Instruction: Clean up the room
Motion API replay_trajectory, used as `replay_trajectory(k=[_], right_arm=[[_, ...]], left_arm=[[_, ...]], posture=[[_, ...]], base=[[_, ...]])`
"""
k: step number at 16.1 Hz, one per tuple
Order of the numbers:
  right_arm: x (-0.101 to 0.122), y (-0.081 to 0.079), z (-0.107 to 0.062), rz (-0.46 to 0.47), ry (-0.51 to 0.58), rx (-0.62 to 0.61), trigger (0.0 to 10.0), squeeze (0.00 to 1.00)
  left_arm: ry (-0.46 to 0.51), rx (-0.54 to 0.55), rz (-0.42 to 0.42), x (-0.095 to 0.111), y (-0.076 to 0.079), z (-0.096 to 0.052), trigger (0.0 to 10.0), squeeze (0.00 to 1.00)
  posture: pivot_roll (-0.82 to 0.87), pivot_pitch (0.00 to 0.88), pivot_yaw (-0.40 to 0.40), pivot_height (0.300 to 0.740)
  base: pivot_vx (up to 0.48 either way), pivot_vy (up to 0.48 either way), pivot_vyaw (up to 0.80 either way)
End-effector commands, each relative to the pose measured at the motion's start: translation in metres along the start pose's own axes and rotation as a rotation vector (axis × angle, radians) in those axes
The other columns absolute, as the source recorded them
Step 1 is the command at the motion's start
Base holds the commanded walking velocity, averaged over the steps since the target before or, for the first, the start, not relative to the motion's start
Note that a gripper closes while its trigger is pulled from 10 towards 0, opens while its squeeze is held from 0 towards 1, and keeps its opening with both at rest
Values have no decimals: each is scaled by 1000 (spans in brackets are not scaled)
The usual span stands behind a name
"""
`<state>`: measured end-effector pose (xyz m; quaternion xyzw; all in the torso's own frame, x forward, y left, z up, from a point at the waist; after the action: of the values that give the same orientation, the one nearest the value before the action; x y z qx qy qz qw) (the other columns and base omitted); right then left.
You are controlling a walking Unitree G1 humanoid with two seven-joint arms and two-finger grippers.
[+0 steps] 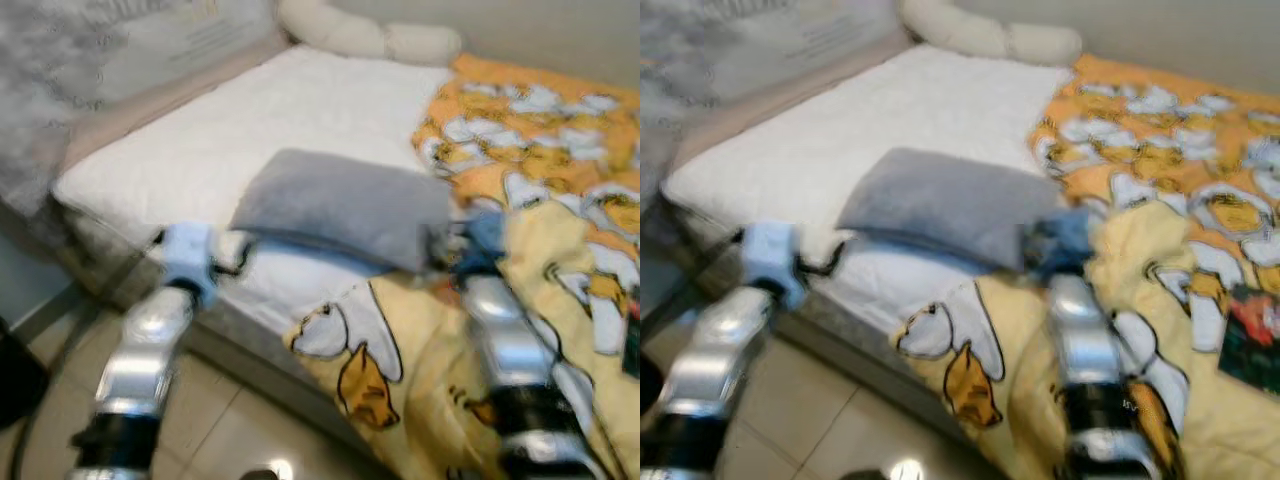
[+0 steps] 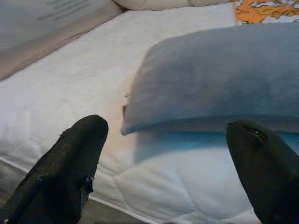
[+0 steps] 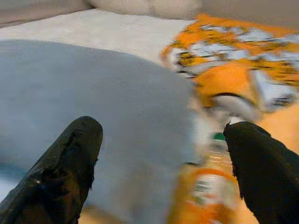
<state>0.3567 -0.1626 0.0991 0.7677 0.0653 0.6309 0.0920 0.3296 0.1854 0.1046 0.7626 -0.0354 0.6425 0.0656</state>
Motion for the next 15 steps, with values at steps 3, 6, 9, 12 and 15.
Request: replay_trajectory(k=[3,6,9,12,15], right_arm=[[4,18,9,-9,-96,2,10000,0],[23,29,26,6,-120,14,10000,0],[27,43,34,-99,-139,-10,10000,1000],[25,48,40,-100,-231,-39,10000,1000],[12,47,42,-70,-357,-19,10000,1000]], left_arm=[[8,-35,4,4,10,4,10000,1000],[10,-62,21,9,12,9,10000,1000],[13,-74,32,12,14,12,10000,1000],[-7,-108,59,10,14,11,10000,1000],[-21,-134,76,8,16,9,10000,1000]], posture=[[56,0,41,740],[52,0,48,740],[55,0,44,740],[61,0,34,740],[66,0,30,740]], base=[[291,0,0],[291,0,0],[291,0,0],[290,0,0],[290,0,0]])
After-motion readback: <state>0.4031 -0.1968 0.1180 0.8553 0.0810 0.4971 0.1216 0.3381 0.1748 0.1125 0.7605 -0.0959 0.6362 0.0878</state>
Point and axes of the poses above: a point about 5 cm out from each wrist's last joint towards the gripper, its own z axis pointing out of the wrist towards the gripper, its own x axis along the axis of the wrist's last joint, y = z × x, the point moved 3 cm from there along z, pointing out of the wrist towards the gripper, and after that the axes turned 10 degrees about -z, right-handed, at the moved point
